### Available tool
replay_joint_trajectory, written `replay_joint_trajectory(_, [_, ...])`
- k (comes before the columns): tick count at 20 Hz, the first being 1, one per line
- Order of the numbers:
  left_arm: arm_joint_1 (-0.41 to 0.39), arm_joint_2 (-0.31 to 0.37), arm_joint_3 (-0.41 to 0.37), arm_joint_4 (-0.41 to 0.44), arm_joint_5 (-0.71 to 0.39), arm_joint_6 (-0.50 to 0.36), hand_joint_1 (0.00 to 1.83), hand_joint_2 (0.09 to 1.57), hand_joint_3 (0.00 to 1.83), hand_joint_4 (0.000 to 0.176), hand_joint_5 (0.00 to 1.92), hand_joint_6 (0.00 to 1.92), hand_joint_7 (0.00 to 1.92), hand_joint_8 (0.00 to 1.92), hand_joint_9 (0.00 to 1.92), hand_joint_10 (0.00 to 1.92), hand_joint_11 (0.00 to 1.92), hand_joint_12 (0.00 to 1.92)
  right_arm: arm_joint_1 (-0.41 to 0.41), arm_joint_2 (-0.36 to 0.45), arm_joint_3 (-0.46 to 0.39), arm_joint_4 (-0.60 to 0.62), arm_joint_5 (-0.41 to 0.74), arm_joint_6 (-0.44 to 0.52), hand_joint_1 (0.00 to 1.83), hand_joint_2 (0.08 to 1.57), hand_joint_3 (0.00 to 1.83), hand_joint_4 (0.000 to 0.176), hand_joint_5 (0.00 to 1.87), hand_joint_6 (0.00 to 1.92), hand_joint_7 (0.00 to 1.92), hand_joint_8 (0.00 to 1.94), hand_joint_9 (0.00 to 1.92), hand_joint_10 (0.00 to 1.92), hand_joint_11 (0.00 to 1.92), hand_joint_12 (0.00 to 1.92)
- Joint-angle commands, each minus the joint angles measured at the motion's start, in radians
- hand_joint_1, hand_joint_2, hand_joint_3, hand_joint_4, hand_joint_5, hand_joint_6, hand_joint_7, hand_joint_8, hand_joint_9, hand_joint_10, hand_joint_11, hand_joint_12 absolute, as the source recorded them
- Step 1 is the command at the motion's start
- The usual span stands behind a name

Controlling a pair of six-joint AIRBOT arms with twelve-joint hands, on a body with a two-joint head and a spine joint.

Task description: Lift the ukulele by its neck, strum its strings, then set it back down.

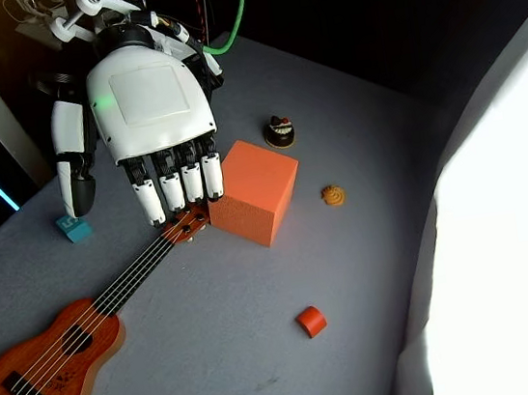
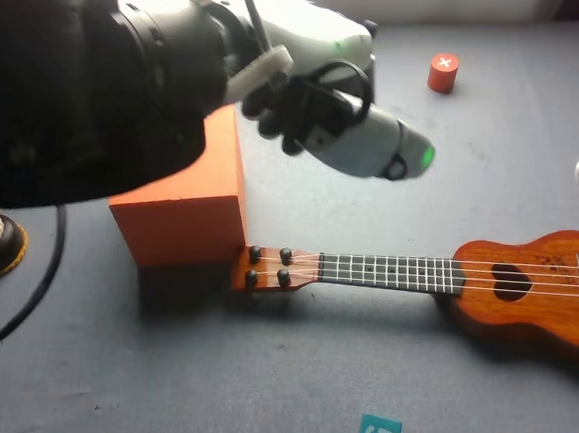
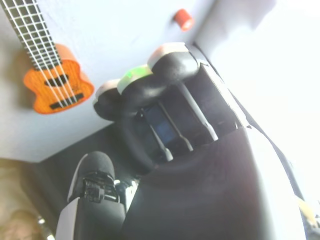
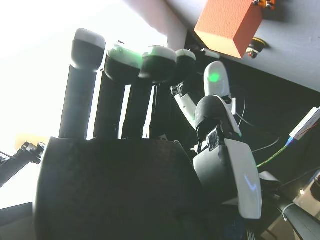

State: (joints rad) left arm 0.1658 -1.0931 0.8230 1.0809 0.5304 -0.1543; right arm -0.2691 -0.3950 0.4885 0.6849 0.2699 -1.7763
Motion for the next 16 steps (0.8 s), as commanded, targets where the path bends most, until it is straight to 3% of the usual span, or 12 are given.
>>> replay_joint_trajectory(1, [-0.022,0.007,0.004,0.046,-0.020,0.001,0.00,1.27,0.00,0.000,0.85,1.61,1.04,1.65,1.01,1.86,0.87,1.92,0.011,0.006,-0.002,-0.018,0.094,-0.004,0.02,1.37,0.00,0.000,0.73,1.65,1.03,1.68,0.95,1.92,0.77,1.92])
replay_joint_trajectory(5, [-0.049,0.026,-0.002,0.008,-0.005,0.043,0.00,1.27,0.00,0.000,0.84,1.62,1.02,1.72,1.01,1.89,0.89,1.92,0.011,0.006,-0.003,-0.018,0.078,-0.004,0.00,1.38,0.00,0.000,0.70,1.66,0.99,1.68,0.93,1.92,0.71,1.92])
replay_joint_trajectory(8, [-0.058,0.037,-0.004,-0.010,0.000,0.065,0.00,1.26,0.00,0.000,0.85,1.57,1.01,1.69,1.01,1.87,0.88,1.92,0.012,0.006,-0.004,-0.018,0.079,-0.004,0.03,1.37,0.00,0.000,0.69,1.53,0.95,1.59,0.89,1.92,0.81,1.92])
replay_joint_trajectory(10, [-0.059,0.041,-0.002,-0.011,0.004,0.065,0.00,1.26,0.00,0.000,0.83,1.57,1.01,1.70,1.01,1.91,0.88,1.92,0.012,0.005,-0.003,-0.018,0.081,-0.004,0.00,1.37,0.00,0.000,0.71,1.65,0.95,1.63,0.83,1.92,0.68,1.92])
replay_joint_trajectory(16, [-0.059,0.046,-0.005,-0.013,0.004,0.065,0.00,1.28,0.00,0.000,0.84,1.58,1.00,1.71,0.99,1.90,0.87,1.92,0.025,-0.003,0.007,-0.060,0.068,0.016,0.01,1.37,0.00,0.000,0.69,1.63,0.93,1.63,0.79,1.92,0.63,1.92])
